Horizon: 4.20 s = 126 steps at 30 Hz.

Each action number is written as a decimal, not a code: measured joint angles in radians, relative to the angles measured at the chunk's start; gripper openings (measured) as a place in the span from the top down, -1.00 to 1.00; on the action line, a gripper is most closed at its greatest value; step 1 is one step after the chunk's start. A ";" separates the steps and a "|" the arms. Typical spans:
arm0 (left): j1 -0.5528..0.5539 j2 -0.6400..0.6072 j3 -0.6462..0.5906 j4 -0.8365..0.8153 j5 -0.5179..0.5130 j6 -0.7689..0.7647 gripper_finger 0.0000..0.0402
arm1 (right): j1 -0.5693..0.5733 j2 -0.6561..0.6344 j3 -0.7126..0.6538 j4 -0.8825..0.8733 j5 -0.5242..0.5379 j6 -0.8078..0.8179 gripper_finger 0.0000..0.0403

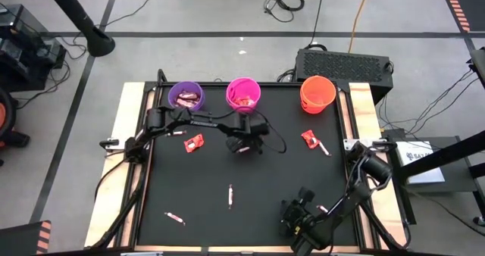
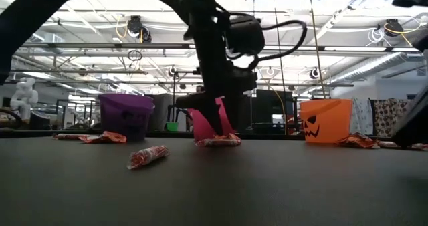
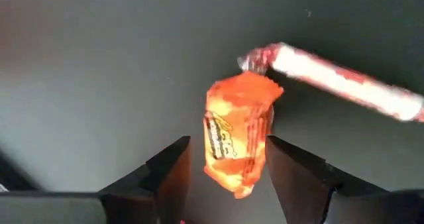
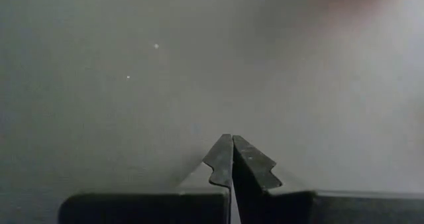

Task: Sort candy by brand, put in halloween buckets
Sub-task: Put the red chocolate bar into the pink bucket

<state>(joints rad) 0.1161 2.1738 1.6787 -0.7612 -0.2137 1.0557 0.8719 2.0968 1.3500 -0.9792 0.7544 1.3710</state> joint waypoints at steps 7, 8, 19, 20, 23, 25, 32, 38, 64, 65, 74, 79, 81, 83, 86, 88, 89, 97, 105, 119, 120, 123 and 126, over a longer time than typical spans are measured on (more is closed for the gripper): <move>0.025 0.017 -0.002 -0.007 0.081 -0.025 0.00 | -0.002 0.007 0.000 -0.001 -0.001 0.000 1.00; 0.026 0.021 -0.001 0.001 0.095 -0.024 0.00 | -0.002 0.007 0.000 -0.001 -0.001 0.000 1.00; 0.026 0.043 0.000 0.047 0.108 -0.025 0.04 | -0.007 0.008 0.000 -0.001 0.004 0.000 1.00; 0.026 0.043 0.000 0.047 0.108 -0.025 0.07 | -0.007 0.008 0.000 -0.001 0.004 0.000 1.00; 0.026 0.043 0.000 0.046 0.108 -0.027 0.20 | -0.007 0.008 0.000 -0.001 0.004 0.001 1.00; 0.026 0.043 0.000 0.046 0.107 -0.029 0.31 | -0.006 0.008 0.000 -0.001 0.004 0.001 1.00; 0.002 0.043 0.014 0.037 0.116 -0.056 0.75 | -0.009 0.008 0.000 -0.001 0.008 -0.003 1.00; -0.022 0.033 0.071 0.030 0.106 -0.129 0.95 | -0.021 0.008 0.000 -0.001 0.011 -0.003 1.00; 0.321 -0.260 0.140 -0.195 0.138 -0.493 0.94 | -0.063 0.009 0.000 0.056 0.003 -0.034 1.00; 0.340 -0.257 0.140 -0.190 0.155 -0.501 0.94 | -0.063 0.009 0.000 0.057 0.003 -0.040 1.00; 0.409 -0.212 0.140 -0.075 0.210 -0.553 0.93 | -0.068 0.009 0.000 0.060 0.003 -0.075 1.00; 0.406 -0.203 0.140 -0.058 0.175 -0.552 0.83 | -0.068 0.009 0.000 0.062 0.003 -0.075 1.00; 0.406 -0.202 0.140 -0.067 0.172 -0.553 0.72 | -0.068 0.009 0.000 0.062 0.004 -0.075 1.00; 0.406 -0.202 0.140 -0.065 0.165 -0.558 0.59 | -0.068 0.009 0.000 0.062 0.003 -0.077 1.00; 0.405 -0.202 0.140 -0.067 0.141 -0.582 0.37 | -0.068 0.009 0.000 0.062 0.004 -0.078 1.00; 0.401 -0.204 0.140 -0.089 0.135 -0.639 0.27 | -0.069 0.009 0.000 0.062 0.004 -0.078 1.00; 0.401 -0.210 0.140 -0.110 0.135 -0.668 0.23 | -0.071 0.009 0.000 0.062 0.004 -0.078 1.00; 0.365 -0.242 0.140 -0.499 0.286 -0.739 0.17 | -0.100 0.009 0.000 0.099 0.005 -0.100 1.00; 0.256 -0.275 0.074 -0.705 0.448 -0.829 0.17 | -0.137 0.009 0.000 0.251 0.004 -0.264 1.00; 0.191 -0.839 -0.617 -0.342 0.447 -0.928 0.17 | -0.292 -0.032 0.000 0.360 -0.102 -0.691 1.00; 0.191 -0.886 -0.665 -0.312 0.447 -0.952 0.17 | -0.311 -0.039 0.000 0.360 -0.116 -0.729 1.00; 0.186 -0.994 -0.779 -0.257 0.449 -1.028 0.17 | -0.372 -0.058 0.000 0.364 -0.147 -0.830 1.00; 0.180 -1.070 -0.845 -0.239 0.450 -1.050 0.17 | -0.426 -0.068 0.000 0.384 -0.158 -0.847 1.00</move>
<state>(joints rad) 0.2965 1.1037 0.8340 -0.9998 0.2359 0.0055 0.4461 2.0289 1.3502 -0.5950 0.5964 0.5237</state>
